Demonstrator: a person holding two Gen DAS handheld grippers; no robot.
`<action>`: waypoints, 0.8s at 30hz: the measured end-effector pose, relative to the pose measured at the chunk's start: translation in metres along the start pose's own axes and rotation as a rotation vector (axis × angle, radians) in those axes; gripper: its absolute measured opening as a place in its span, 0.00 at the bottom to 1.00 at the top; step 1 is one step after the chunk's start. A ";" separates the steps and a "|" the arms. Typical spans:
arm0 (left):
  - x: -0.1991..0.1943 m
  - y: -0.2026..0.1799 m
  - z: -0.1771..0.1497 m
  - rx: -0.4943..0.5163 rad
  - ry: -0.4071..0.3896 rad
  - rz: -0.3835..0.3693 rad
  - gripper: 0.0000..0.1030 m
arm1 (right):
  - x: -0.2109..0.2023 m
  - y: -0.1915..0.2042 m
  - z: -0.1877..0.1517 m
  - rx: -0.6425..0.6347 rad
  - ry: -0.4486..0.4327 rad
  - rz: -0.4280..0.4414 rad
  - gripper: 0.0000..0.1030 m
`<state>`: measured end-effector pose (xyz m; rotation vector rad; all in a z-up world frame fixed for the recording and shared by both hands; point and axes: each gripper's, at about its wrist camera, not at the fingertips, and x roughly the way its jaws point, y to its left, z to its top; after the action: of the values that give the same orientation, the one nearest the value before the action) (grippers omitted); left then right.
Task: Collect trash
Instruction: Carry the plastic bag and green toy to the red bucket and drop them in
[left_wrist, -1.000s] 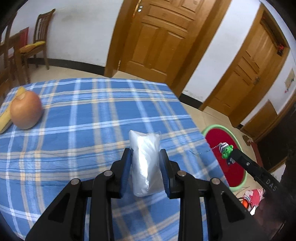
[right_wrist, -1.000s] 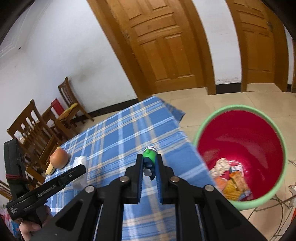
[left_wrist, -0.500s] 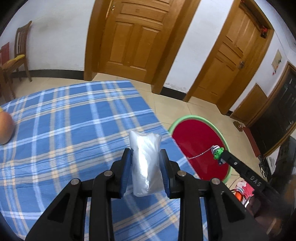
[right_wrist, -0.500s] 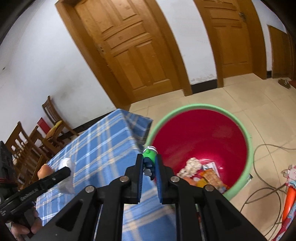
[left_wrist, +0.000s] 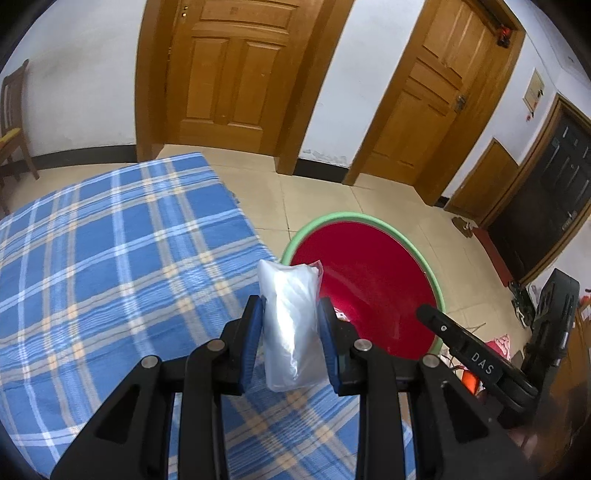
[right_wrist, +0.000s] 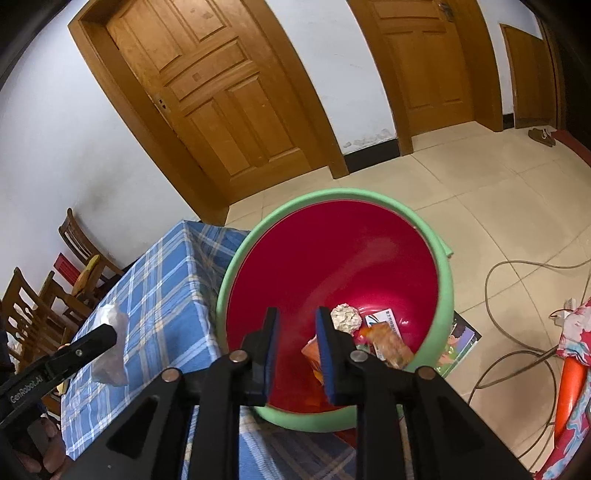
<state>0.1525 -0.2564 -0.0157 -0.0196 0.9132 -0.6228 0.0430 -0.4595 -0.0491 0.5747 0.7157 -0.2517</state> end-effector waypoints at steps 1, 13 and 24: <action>0.003 -0.004 0.000 0.006 0.003 -0.004 0.30 | -0.002 -0.003 0.000 0.003 -0.004 0.002 0.23; 0.045 -0.045 0.004 0.082 0.039 -0.059 0.30 | -0.013 -0.022 0.002 0.039 -0.031 -0.003 0.29; 0.041 -0.043 -0.001 0.068 0.036 -0.021 0.50 | -0.019 -0.025 0.001 0.043 -0.035 0.002 0.40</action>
<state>0.1488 -0.3126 -0.0343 0.0435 0.9268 -0.6749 0.0188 -0.4801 -0.0459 0.6109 0.6765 -0.2750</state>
